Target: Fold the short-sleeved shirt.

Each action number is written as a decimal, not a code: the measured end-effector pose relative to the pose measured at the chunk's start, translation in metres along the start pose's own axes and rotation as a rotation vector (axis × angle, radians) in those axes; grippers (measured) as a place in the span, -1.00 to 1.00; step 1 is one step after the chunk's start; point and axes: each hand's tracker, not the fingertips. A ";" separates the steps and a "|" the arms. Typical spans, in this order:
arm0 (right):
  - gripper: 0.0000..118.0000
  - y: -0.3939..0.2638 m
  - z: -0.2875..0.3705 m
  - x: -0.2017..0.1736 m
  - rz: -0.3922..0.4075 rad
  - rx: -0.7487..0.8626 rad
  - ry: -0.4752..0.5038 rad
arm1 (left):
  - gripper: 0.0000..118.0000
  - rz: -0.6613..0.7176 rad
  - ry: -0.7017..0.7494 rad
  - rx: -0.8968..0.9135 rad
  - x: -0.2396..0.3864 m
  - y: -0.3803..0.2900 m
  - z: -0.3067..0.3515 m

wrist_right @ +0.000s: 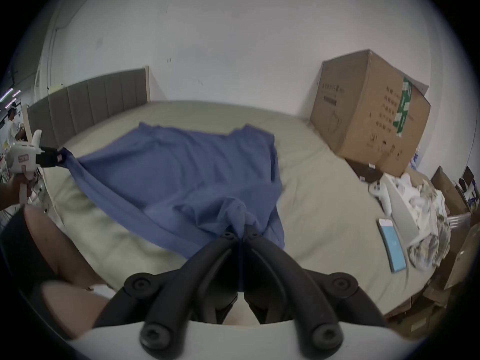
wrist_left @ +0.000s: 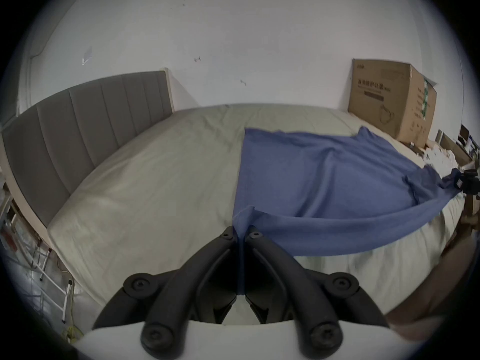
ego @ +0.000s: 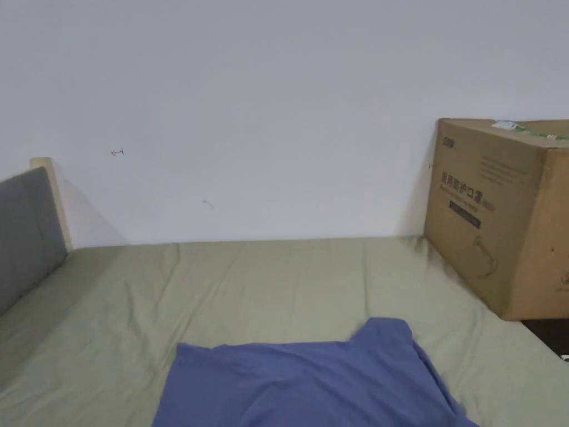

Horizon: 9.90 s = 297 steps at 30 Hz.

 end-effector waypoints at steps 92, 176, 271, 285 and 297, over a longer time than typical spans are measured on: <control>-0.93 0.147 -0.183 0.053 -0.088 -0.236 0.004 | -0.93 0.122 -0.171 -0.315 -0.017 0.140 -0.155; -0.87 0.019 -0.016 0.056 -0.102 -0.249 0.111 | -0.91 -0.030 -0.199 -0.268 -0.028 0.040 -0.025; -1.00 0.092 0.029 0.073 -0.217 -0.112 0.135 | -0.95 0.129 -0.314 -0.169 -0.051 0.106 -0.008; -0.99 -0.044 -0.003 0.032 -0.105 -0.259 -0.040 | -0.92 0.104 -0.281 -0.242 -0.036 -0.014 0.005; 0.51 0.017 0.119 -0.011 -0.092 0.011 -0.167 | 0.45 0.226 -0.356 -0.078 -0.091 0.022 0.083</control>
